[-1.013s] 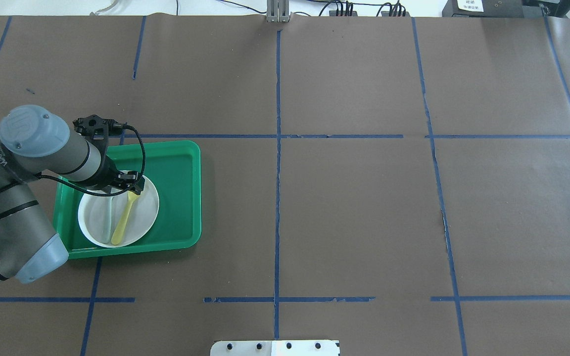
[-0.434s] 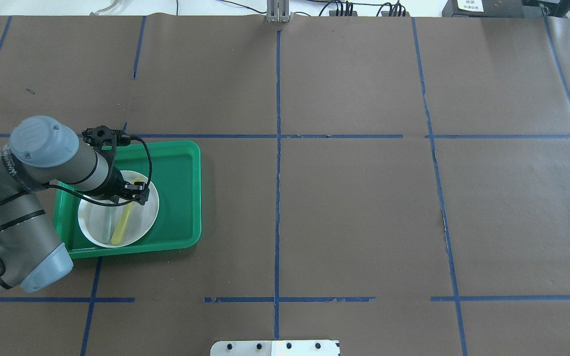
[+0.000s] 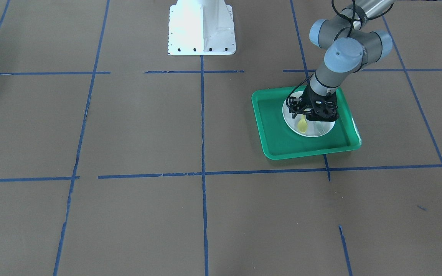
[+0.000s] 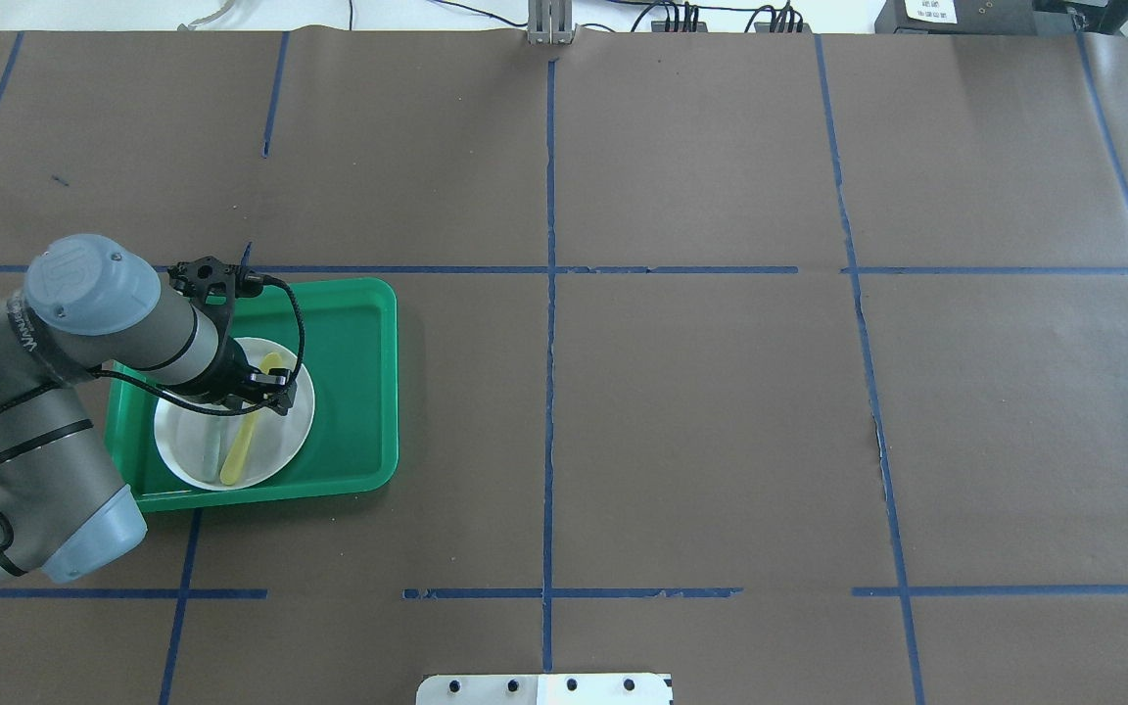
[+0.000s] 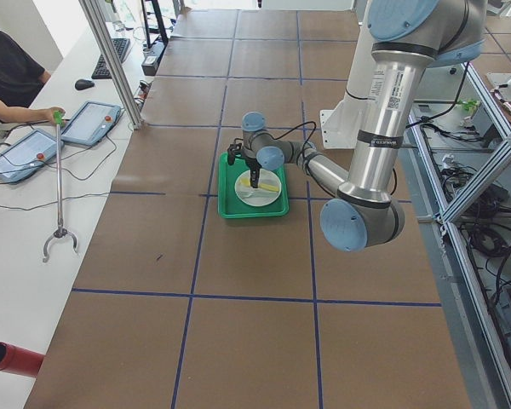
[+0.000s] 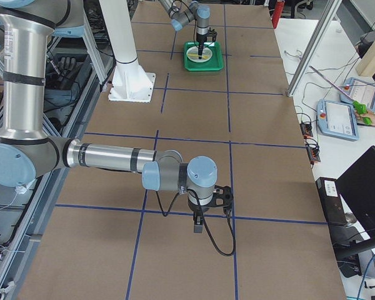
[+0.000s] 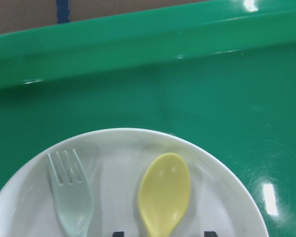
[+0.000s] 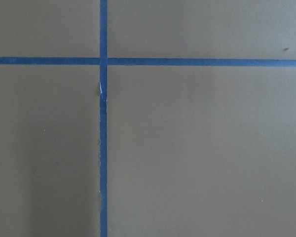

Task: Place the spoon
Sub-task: 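Lower the left gripper and close it on the yellow spoon's handle, then lift the spoon off the plate and lower it onto the tray beside the plate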

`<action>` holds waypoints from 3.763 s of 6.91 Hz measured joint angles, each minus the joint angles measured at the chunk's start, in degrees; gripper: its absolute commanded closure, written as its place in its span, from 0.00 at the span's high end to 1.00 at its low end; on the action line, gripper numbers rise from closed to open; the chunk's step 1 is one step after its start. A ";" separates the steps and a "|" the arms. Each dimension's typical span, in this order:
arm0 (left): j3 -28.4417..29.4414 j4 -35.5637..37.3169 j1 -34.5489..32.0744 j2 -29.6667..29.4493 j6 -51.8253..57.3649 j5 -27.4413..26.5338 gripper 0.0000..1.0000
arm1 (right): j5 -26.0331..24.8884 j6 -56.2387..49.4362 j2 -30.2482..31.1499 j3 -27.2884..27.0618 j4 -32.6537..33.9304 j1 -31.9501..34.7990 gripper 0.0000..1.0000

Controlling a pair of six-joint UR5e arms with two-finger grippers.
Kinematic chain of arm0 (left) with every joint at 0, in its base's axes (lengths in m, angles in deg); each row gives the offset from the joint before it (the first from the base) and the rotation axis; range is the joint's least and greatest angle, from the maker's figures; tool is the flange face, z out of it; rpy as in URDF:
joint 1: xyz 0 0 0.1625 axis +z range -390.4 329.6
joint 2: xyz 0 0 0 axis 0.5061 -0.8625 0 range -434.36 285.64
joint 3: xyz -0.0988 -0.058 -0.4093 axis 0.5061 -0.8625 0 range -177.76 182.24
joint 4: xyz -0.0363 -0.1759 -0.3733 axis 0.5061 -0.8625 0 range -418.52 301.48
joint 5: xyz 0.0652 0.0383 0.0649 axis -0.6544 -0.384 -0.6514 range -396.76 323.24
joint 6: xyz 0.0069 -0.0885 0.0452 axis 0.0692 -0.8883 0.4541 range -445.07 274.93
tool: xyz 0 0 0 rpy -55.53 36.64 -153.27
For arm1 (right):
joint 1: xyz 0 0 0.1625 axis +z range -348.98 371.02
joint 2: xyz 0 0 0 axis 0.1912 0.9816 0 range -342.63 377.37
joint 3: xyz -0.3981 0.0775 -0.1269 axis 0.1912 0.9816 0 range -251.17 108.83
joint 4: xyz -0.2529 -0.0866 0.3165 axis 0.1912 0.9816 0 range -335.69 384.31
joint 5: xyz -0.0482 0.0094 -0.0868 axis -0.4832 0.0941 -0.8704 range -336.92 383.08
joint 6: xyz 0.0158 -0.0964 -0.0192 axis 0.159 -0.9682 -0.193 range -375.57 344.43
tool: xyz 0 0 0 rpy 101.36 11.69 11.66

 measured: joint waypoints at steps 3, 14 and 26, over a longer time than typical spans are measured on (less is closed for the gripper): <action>0.22 0.05 0.05 0.02 0.19 0.20 0.24 | 0.00 -0.02 0.00 0.00 0.00 0.00 1.00; -11.10 18.57 -4.77 -4.47 3.96 3.24 0.00 | 0.00 0.02 0.00 0.00 0.00 0.00 1.00; 6.33 4.26 -1.05 -12.13 -5.55 3.44 0.50 | 0.00 0.02 0.00 0.00 0.00 0.00 1.00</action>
